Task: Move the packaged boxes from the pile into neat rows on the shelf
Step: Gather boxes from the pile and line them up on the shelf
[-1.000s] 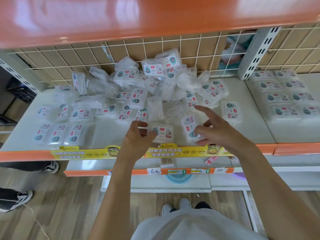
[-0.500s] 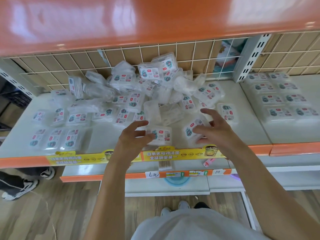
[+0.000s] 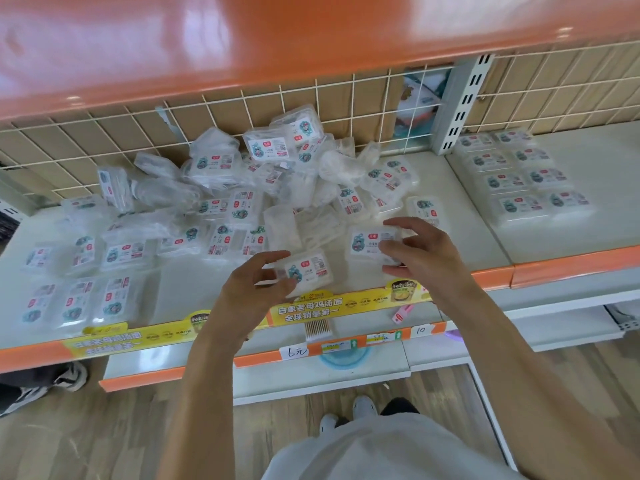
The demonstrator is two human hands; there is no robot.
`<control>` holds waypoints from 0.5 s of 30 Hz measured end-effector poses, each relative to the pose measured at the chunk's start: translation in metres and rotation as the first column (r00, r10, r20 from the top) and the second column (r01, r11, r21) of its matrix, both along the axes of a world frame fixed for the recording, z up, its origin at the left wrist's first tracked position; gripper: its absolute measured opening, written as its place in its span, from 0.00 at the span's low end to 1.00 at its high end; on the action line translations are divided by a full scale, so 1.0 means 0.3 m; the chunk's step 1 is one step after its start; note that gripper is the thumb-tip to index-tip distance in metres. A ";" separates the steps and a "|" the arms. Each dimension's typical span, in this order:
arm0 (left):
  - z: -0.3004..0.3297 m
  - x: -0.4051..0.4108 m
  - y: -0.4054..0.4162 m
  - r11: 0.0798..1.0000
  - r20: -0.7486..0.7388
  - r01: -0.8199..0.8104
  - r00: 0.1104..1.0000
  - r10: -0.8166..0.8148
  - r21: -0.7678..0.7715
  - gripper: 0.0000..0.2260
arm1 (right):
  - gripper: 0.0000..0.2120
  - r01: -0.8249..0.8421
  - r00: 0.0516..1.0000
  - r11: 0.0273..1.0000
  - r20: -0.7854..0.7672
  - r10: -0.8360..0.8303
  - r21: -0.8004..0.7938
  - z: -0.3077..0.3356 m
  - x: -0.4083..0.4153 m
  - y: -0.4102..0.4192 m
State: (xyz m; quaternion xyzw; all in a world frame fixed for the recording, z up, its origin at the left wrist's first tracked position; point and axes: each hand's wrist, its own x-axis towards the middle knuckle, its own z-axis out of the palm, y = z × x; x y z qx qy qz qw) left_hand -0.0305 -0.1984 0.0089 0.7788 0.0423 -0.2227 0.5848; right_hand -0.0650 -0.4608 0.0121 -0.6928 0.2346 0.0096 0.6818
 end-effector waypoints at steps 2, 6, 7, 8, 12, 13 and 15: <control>0.000 0.000 -0.005 1.000 0.014 0.016 1.000 -0.015 -0.018 0.17 | 0.15 0.036 0.999 0.999 0.032 -0.036 0.009 0.007 -0.024 -0.004; 0.009 0.005 -0.029 0.997 0.036 0.042 0.999 -0.039 -0.071 0.18 | 0.15 0.105 0.991 0.994 0.078 -0.108 0.035 0.021 -0.092 -0.030; 0.015 0.005 -0.039 0.996 0.045 0.056 0.998 -0.053 -0.073 0.18 | 0.15 0.125 0.988 0.991 0.090 -0.128 0.044 0.022 -0.113 -0.039; 0.022 0.005 -0.052 0.995 0.056 0.074 0.996 -0.071 -0.071 0.18 | 0.15 0.148 0.983 0.988 0.104 -0.153 0.055 0.023 -0.133 -0.048; 0.048 -0.010 -0.114 0.985 0.092 0.144 0.986 -0.136 -0.092 0.18 | 0.16 0.248 0.954 0.963 0.147 -0.262 0.110 0.022 -0.211 -0.087; 0.054 -0.016 -0.134 0.983 0.100 0.161 0.983 -0.152 -0.093 0.18 | 0.16 0.273 0.945 0.955 0.151 -0.289 0.118 0.021 -0.231 -0.099; 0.061 -0.026 -0.174 0.976 0.113 0.195 0.976 -0.184 -0.097 0.18 | 0.16 0.322 0.928 0.939 0.154 -0.338 0.122 0.016 -0.266 -0.125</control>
